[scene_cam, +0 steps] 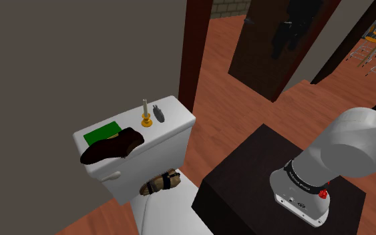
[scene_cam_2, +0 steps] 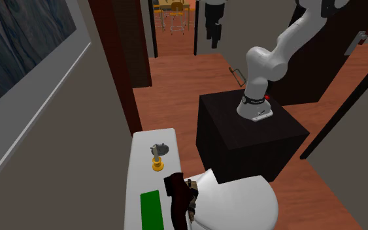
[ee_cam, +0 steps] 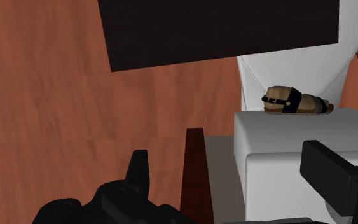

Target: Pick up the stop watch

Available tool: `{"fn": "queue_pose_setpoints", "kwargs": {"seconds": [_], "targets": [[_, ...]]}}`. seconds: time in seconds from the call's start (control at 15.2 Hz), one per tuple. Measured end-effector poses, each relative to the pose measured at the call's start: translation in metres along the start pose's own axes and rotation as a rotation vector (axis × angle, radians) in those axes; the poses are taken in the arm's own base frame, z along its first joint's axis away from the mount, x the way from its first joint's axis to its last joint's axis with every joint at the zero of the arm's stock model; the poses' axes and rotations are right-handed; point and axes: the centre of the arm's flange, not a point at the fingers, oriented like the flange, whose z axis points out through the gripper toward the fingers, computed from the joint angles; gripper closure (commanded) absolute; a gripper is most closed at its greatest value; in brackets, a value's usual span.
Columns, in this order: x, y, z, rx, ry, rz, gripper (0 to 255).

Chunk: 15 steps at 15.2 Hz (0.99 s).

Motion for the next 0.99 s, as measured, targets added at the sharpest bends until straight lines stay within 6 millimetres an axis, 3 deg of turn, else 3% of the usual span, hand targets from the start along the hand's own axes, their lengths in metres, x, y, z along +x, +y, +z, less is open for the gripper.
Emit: {"fn": "queue_pose_setpoints", "kwargs": {"seconds": [0.33, 0.99], "targets": [[0.025, -0.023, 0.019, -0.001, -0.009, -0.005, 0], [0.112, -0.107, 0.084, -0.004, -0.038, -0.023, 0]]}}
